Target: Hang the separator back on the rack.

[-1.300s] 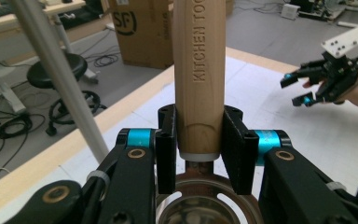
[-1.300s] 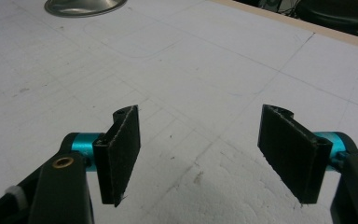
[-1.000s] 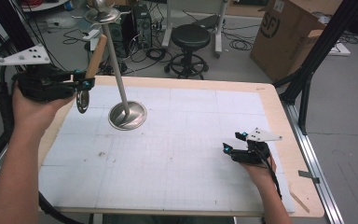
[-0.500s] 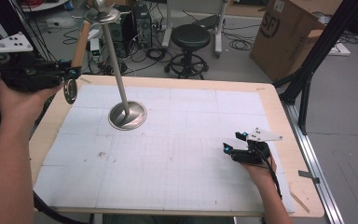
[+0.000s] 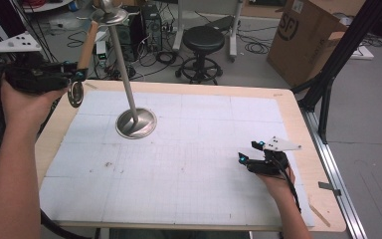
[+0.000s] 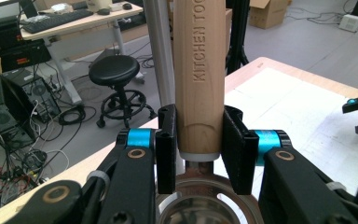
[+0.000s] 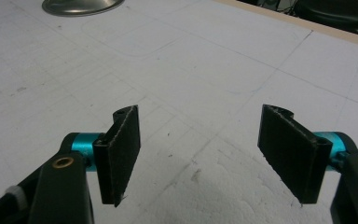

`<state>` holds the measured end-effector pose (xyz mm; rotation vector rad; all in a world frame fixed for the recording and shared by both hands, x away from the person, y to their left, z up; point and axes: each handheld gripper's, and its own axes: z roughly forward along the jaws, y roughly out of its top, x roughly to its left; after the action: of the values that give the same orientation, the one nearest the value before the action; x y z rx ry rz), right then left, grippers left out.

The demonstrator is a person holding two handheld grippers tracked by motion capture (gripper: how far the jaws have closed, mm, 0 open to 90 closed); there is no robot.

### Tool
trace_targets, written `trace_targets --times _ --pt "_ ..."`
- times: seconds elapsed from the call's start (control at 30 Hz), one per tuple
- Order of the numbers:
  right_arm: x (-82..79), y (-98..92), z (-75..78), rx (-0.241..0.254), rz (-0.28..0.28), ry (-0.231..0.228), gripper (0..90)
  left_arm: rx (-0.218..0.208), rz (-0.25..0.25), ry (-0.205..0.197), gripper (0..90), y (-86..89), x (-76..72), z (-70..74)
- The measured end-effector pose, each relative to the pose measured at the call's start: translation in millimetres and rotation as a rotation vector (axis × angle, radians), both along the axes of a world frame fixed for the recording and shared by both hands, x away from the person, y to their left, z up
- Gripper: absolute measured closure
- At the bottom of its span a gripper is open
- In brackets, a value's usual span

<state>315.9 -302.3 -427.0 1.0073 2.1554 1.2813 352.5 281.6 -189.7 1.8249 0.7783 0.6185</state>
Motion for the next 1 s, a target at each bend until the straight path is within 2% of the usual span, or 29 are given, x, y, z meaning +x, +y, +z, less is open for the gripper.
trace_targets --times 0.53,0.8,0.83,0.9,1.0 --pt "1.2 -2.2 -2.0 0.004 -0.006 0.008 29.2 0.003 0.052 0.025 69.0 2.2 17.7 -7.4" --pt "1.5 -4.3 -3.5 0.001 -0.009 0.009 29.2 0.004 0.041 0.054 68.5 -1.2 29.1 -14.3" --pt "1.2 -4.5 -3.4 0.001 -0.01 0.012 29.2 0.006 0.044 0.052 67.7 -2.0 29.7 -15.2" --pt "0.8 -4.9 -3.5 0.001 -0.011 0.011 29.2 -0.008 0.056 0.058 56.5 -3.3 30.8 -16.8" --pt "-0.1 -4.8 -3.1 -0.001 -0.01 0.008 29.2 -0.016 0.046 0.083 54.0 -3.2 30.3 -19.0"
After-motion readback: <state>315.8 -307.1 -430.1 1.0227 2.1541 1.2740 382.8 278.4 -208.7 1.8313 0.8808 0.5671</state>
